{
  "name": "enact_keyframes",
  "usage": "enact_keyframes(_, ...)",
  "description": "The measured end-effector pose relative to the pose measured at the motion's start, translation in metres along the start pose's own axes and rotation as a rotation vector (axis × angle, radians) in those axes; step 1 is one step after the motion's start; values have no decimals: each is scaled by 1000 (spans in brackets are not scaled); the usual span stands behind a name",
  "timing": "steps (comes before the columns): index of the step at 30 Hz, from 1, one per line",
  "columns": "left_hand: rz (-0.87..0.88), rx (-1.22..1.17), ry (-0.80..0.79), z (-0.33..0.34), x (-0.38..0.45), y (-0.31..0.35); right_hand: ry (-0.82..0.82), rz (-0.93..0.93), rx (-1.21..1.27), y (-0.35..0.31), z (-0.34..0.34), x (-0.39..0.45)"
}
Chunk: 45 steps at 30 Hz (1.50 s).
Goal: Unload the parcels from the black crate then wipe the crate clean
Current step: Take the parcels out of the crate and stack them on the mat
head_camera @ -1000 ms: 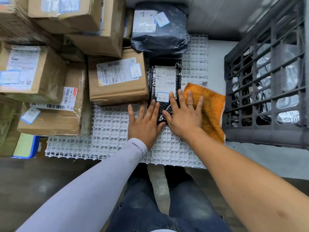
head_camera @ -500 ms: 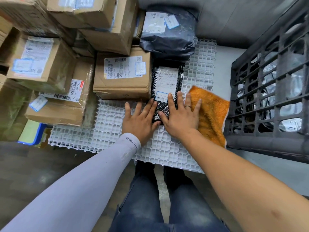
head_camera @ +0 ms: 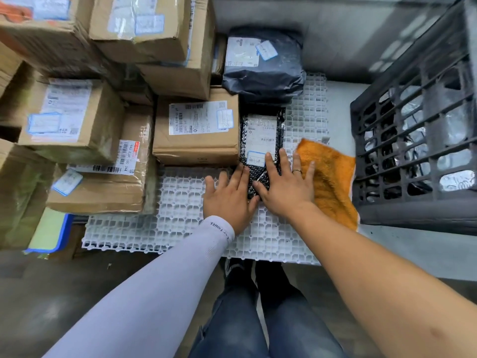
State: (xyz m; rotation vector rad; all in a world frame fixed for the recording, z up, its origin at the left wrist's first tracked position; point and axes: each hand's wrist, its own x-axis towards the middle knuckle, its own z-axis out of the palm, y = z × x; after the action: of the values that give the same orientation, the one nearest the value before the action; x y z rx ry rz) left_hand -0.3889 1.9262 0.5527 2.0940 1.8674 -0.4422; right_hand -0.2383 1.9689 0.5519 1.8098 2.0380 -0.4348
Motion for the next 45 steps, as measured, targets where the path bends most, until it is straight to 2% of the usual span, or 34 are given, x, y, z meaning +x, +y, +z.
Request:
enact_keyframes(9,96,-3,-35,-15,-4,9,9,24,5,4,-18,-25)
enact_keyframes(17,143,61,80,-65,-5,30,79,57,15,27,-59,-50)
enact_keyframes(25,74,68,169,-120,-11,51,176,10,9,54,-107,-61)
enact_keyframes(31,-111,15,260,-163,-22,69,276,-78,17,90,-155,-69)
enact_keyframes(38,-225,-84,364,-214,-30,158,364,-139,101,172,-207,-94)
enact_keyframes(45,-125,-124,470,-238,-30,285,382,-89,130,296,-213,-115)
